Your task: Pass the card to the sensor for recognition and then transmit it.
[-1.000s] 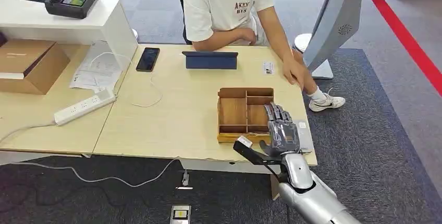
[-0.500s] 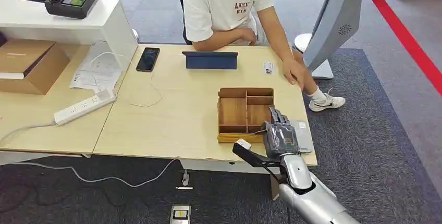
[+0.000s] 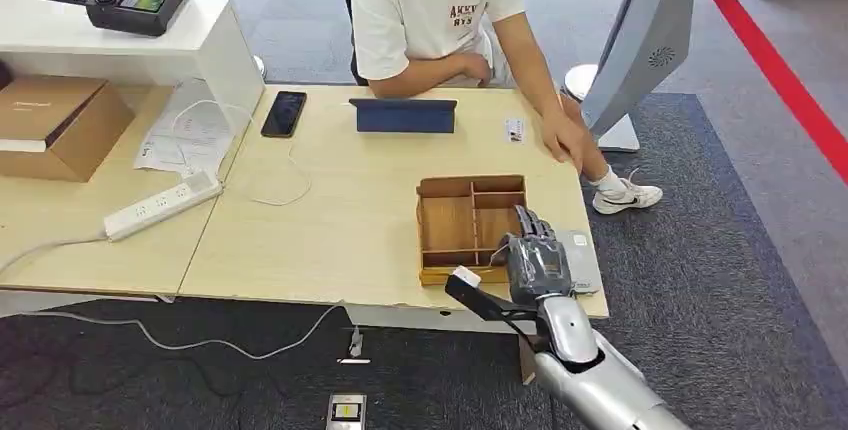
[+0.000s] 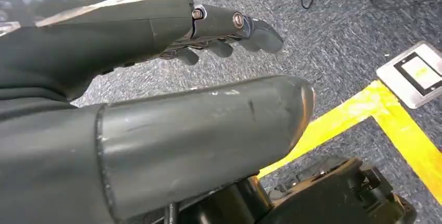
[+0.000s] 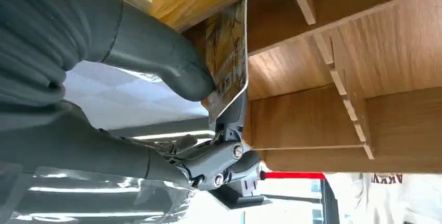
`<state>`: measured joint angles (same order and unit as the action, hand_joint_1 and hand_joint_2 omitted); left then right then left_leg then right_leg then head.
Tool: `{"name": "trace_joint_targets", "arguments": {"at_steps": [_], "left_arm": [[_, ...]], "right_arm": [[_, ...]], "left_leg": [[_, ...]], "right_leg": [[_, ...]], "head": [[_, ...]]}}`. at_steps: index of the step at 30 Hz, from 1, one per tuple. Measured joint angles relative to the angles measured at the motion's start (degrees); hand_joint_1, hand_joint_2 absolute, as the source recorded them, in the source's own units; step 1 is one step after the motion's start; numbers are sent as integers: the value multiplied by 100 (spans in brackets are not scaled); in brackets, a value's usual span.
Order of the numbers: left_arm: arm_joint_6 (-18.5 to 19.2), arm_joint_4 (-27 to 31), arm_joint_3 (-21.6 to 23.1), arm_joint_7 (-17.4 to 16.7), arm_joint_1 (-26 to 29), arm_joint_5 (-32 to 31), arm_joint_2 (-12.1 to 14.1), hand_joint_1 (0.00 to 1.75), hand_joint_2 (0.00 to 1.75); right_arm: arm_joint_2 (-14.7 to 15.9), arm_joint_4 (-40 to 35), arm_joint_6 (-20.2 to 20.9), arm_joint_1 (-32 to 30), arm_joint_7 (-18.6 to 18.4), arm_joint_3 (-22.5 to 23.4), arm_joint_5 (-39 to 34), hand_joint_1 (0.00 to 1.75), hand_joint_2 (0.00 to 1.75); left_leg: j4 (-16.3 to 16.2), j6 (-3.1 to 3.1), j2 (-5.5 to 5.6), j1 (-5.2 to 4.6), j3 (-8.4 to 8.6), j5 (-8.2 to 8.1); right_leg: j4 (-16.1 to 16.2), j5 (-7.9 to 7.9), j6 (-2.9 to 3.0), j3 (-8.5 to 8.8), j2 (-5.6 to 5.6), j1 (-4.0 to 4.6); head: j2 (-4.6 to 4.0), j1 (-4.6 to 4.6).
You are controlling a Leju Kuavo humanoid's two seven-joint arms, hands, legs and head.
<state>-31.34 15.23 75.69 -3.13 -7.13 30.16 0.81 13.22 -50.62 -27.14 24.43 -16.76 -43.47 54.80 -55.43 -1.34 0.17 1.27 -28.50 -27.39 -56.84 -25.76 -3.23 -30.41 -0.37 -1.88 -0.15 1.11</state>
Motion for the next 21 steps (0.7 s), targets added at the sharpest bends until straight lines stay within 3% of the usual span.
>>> {"name": "trace_joint_targets", "arguments": {"at_steps": [10, 21], "left_arm": [[-22, 0, 0, 13, 1, -66, 2, 0, 0], [-111, 0, 0, -11, 5, -153, 4, 0, 0]], "right_arm": [[11, -575, -684, 7, -223, 92, 461, 175, 175], [190, -2225, -140, 80, -466, 461, 955, 175, 175]], "left_leg": [[0, 0, 0, 0, 0, 0], [0, 0, 0, 0, 2, 0]], "right_leg": [[0, 0, 0, 0, 0, 0], [0, 0, 0, 0, 0, 0]], "head": [[0, 0], [0, 0]]}}
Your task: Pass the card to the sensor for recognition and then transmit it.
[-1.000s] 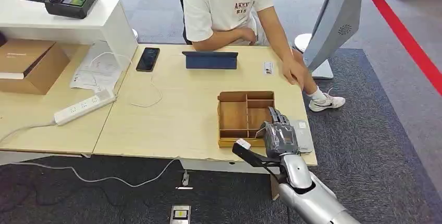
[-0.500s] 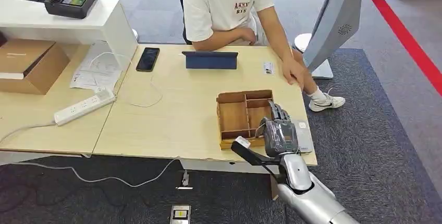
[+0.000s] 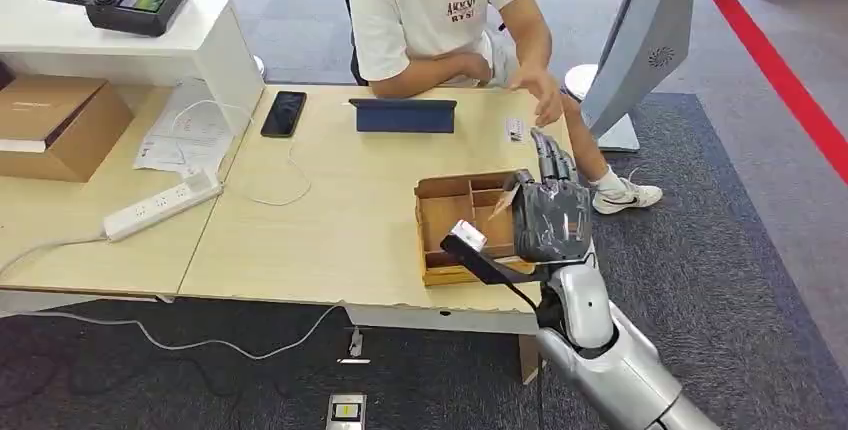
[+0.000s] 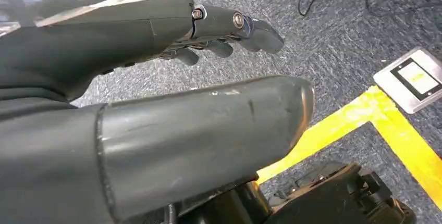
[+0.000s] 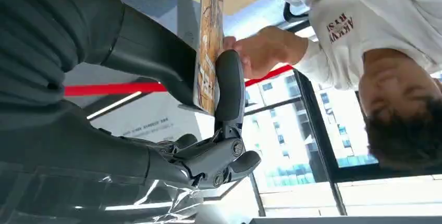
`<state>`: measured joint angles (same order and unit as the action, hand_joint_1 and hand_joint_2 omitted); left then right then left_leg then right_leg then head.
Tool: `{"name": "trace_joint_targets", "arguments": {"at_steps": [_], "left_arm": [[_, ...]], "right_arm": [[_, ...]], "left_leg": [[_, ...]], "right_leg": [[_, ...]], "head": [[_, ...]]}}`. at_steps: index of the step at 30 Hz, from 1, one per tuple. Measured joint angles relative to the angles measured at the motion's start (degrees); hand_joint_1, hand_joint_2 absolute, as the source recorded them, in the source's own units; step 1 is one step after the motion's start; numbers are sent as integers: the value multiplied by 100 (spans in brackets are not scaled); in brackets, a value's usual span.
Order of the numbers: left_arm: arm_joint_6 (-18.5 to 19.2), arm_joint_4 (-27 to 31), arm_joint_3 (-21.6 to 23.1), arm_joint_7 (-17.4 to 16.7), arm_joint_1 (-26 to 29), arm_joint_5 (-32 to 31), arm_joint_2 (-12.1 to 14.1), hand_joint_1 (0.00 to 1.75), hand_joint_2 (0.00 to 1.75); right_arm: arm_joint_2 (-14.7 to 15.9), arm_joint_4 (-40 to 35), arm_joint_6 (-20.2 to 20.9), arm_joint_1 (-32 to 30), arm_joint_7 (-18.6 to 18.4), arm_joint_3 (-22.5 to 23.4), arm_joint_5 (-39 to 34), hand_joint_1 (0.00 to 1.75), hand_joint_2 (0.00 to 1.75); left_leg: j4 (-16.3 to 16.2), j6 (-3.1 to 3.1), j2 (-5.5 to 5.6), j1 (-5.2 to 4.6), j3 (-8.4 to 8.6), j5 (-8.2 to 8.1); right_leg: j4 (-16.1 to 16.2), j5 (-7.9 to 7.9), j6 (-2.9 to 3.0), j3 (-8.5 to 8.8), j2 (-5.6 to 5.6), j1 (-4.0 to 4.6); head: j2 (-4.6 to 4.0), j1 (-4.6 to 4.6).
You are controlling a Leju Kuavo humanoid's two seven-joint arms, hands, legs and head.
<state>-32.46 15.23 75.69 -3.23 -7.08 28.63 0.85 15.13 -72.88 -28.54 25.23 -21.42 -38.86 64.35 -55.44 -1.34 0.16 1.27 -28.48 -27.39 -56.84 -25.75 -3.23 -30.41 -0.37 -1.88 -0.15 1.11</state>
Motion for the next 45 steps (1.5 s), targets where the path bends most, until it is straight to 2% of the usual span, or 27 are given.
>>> {"name": "trace_joint_targets", "arguments": {"at_steps": [7, 13, 20, 25, 36, 43, 44, 45], "left_arm": [[179, 0, 9, -83, -82, -234, 9, 0, 0], [264, 2, 39, -184, -211, -466, 13, 0, 0], [367, 4, 44, -273, -287, -625, 11, 0, 0], [382, 4, 46, -330, -314, -675, 13, 0, 0], [468, 4, 46, -361, -329, -695, 22, 0, 0], [468, 4, 46, -361, -327, -734, 26, 0, 0], [468, 4, 46, -361, -327, -734, 26, 0, 0], [468, 4, 44, -361, -326, -739, 28, 0, 0]], "right_arm": [[13, -349, 498, 220, 55, 39, 26, 175, 175], [-90, -41, 798, 857, 243, -46, -149, 175, 175], [-429, 961, 911, 1693, 389, -208, -453, 175, 175], [-677, 1713, 957, 2074, 450, -358, -562, 175, 175], [-1137, 2908, 992, 2527, 501, -645, -608, 175, 175], [-1305, 3426, 948, 2694, 551, -772, -645, 175, 175], [-1318, 3478, 931, 2705, 553, -782, -665, 162, 175], [-1333, 3530, 907, 2717, 557, -798, -682, 0, 175]], "left_leg": [[0, 0, 0, 0, -2, 1], [0, -2, 0, 0, -4, 6], [1, -2, 2, 1, -6, 7], [0, -2, 2, 1, -8, 7], [0, -2, 1, 1, -9, 7], [0, -2, 2, 0, -9, 7], [0, -2, 2, 0, -10, 7], [0, -2, 2, 0, -10, 7]], "right_leg": [[0, 0, 0, 1, 0, 0], [-2, 6, -3, 2, 0, 0], [-4, 6, -3, -1, -1, 0], [-4, 6, -3, -3, -1, 0], [-4, 6, -3, -4, -1, 0], [-4, 6, -3, -6, -1, 0], [-4, 6, -3, -6, -1, 0], [-4, 6, -3, -6, -1, 0]], "head": [[0, 2], [0, 0], [0, 0], [0, -2], [0, -2], [0, 0], [0, 0], [0, 0]]}}
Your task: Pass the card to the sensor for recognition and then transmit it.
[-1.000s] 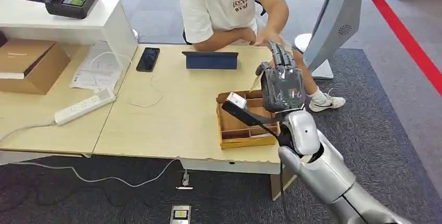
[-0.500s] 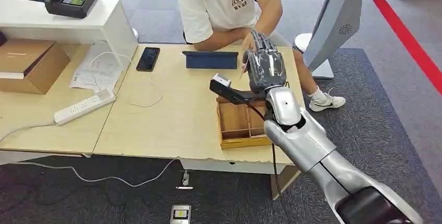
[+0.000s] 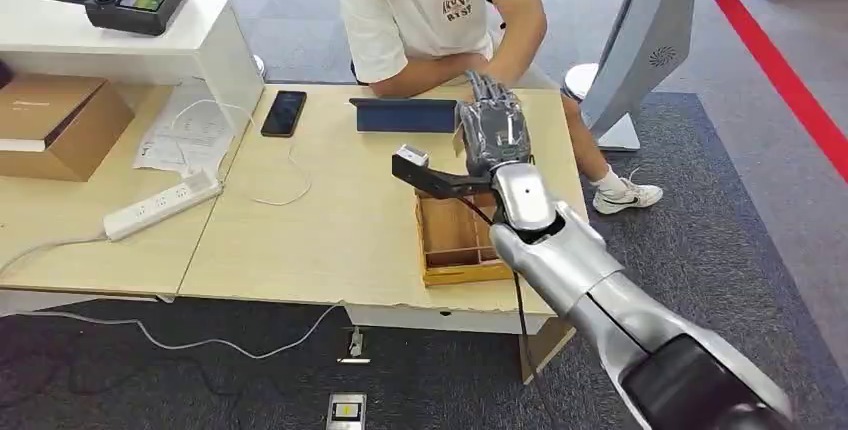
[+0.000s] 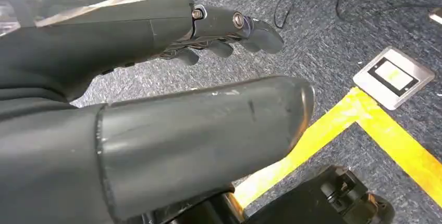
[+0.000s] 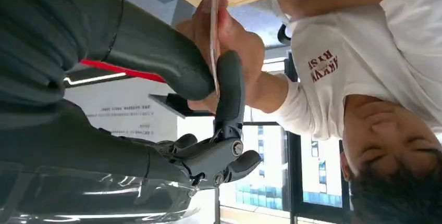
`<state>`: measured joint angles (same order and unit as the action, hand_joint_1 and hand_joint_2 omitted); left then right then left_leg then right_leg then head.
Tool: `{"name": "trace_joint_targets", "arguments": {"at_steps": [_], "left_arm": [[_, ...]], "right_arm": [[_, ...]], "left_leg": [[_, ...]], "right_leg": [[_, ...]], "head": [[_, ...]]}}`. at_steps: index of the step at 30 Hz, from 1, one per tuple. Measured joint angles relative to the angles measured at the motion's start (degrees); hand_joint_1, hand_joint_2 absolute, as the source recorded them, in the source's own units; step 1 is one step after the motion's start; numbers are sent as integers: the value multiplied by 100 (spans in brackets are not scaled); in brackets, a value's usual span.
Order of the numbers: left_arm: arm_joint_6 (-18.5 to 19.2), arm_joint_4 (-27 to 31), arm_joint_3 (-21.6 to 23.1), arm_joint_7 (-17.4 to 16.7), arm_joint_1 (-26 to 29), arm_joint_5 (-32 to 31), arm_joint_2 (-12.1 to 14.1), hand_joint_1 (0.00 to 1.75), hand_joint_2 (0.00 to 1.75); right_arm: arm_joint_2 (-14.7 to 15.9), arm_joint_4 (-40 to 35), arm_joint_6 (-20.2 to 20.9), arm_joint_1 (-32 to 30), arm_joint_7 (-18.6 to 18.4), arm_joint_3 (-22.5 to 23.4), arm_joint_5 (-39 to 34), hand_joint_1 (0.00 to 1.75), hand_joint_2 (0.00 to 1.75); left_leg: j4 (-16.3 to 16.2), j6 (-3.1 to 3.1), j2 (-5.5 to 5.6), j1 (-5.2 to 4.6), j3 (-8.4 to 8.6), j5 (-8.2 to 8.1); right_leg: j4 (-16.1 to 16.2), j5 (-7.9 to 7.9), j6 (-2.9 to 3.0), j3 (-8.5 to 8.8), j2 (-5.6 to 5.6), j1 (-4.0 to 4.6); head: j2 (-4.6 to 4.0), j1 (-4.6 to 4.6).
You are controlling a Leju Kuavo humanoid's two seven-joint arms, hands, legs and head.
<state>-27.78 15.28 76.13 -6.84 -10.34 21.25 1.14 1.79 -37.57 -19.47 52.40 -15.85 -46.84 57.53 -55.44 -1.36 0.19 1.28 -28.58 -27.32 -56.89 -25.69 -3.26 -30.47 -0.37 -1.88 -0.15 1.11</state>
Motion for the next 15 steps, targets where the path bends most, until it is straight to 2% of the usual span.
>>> {"name": "trace_joint_targets", "arguments": {"at_steps": [11, 15], "left_arm": [[-13, 0, 0, -20, 27, -94, 20, 0, 0], [-96, 0, -13, 6, 57, -118, 20, 0, 0]], "right_arm": [[-147, 350, -774, 198, 31, -188, -324, 0, 175], [-140, 363, -1230, 232, 238, -214, -764, 0, 175]], "left_leg": [[0, 0, -1, 0, 2, 0], [-1, 0, -1, 0, 4, 0]], "right_leg": [[0, 0, 0, 0, 1, 1], [0, 1, 0, 0, 1, 0]], "head": [[0, 0], [0, 0]]}}
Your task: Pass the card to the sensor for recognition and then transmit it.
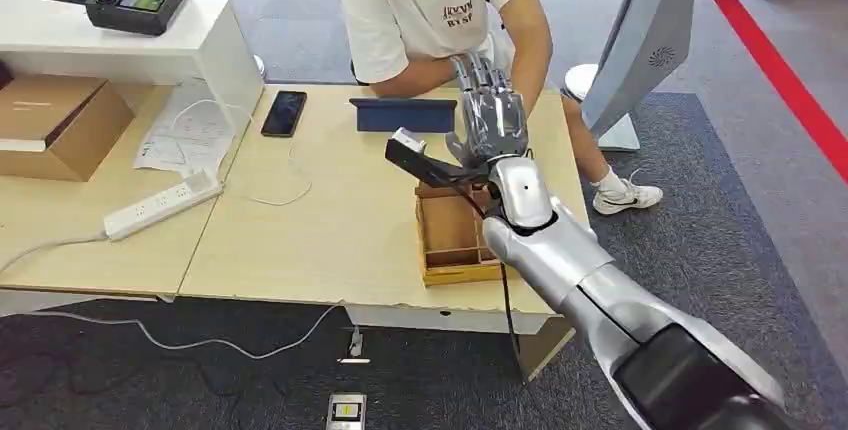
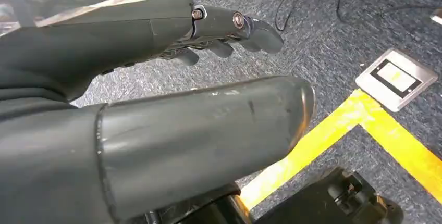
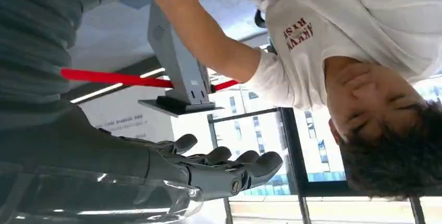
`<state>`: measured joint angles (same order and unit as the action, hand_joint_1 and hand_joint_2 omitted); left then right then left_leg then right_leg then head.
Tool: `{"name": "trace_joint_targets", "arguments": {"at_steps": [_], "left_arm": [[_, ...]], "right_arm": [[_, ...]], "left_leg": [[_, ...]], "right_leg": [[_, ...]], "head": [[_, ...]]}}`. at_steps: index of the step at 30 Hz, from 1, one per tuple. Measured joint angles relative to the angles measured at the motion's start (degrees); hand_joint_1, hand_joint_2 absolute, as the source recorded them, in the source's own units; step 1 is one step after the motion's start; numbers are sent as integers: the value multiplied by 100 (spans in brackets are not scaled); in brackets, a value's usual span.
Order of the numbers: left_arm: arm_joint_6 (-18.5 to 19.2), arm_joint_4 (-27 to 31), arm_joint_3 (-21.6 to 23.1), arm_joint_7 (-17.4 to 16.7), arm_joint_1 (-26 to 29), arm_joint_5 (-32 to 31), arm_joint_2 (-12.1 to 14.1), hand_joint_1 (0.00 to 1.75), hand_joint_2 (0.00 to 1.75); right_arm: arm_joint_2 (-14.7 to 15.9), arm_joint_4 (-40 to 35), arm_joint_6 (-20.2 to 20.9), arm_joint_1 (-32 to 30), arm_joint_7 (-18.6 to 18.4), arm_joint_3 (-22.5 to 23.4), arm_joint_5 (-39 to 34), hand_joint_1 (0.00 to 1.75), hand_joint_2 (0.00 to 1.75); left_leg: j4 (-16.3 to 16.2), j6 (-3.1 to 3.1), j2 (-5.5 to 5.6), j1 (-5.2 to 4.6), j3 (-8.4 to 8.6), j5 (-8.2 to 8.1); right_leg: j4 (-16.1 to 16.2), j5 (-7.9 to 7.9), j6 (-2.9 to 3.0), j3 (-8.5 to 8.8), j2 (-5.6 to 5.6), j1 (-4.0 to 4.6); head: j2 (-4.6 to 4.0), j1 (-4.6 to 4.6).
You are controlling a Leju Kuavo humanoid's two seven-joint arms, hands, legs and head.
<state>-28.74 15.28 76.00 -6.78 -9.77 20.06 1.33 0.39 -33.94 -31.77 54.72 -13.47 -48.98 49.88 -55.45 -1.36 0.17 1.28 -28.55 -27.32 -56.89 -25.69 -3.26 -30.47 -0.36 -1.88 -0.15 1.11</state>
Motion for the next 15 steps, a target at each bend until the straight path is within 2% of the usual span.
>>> {"name": "trace_joint_targets", "arguments": {"at_steps": [4, 7, 11, 15], "left_arm": [[-103, 0, -20, 59, 62, 67, 0, 0, 0], [-182, 0, -57, 127, 124, 162, -2, 0, 0], [-258, 0, -123, 203, 228, 271, 0, 0, 0], [-326, 0, -195, 276, 316, 420, 2, 0, 0]], "right_arm": [[44, -238, -503, -82, 586, 103, -1060, 0, 175], [151, -755, -615, -359, 973, 289, -2037, 0, 175], [420, -1758, -676, -945, 1133, 542, -2849, 0, 175], [827, -2948, -748, -1705, 1347, 910, -3606, 0, 175]], "left_leg": [[0, 0, -1, 0, 3, 0], [0, -1, -1, 0, 4, -1], [0, -1, 0, 0, 4, -2], [0, 1, 1, 0, 6, -2]], "right_leg": [[0, 0, 0, -1, 1, 0], [0, -1, 0, -1, 0, 1], [2, -1, 0, -2, 1, 0], [8, -2, -1, 0, -1, 0]], "head": [[0, -2], [0, 0], [0, 0], [0, 0]]}}
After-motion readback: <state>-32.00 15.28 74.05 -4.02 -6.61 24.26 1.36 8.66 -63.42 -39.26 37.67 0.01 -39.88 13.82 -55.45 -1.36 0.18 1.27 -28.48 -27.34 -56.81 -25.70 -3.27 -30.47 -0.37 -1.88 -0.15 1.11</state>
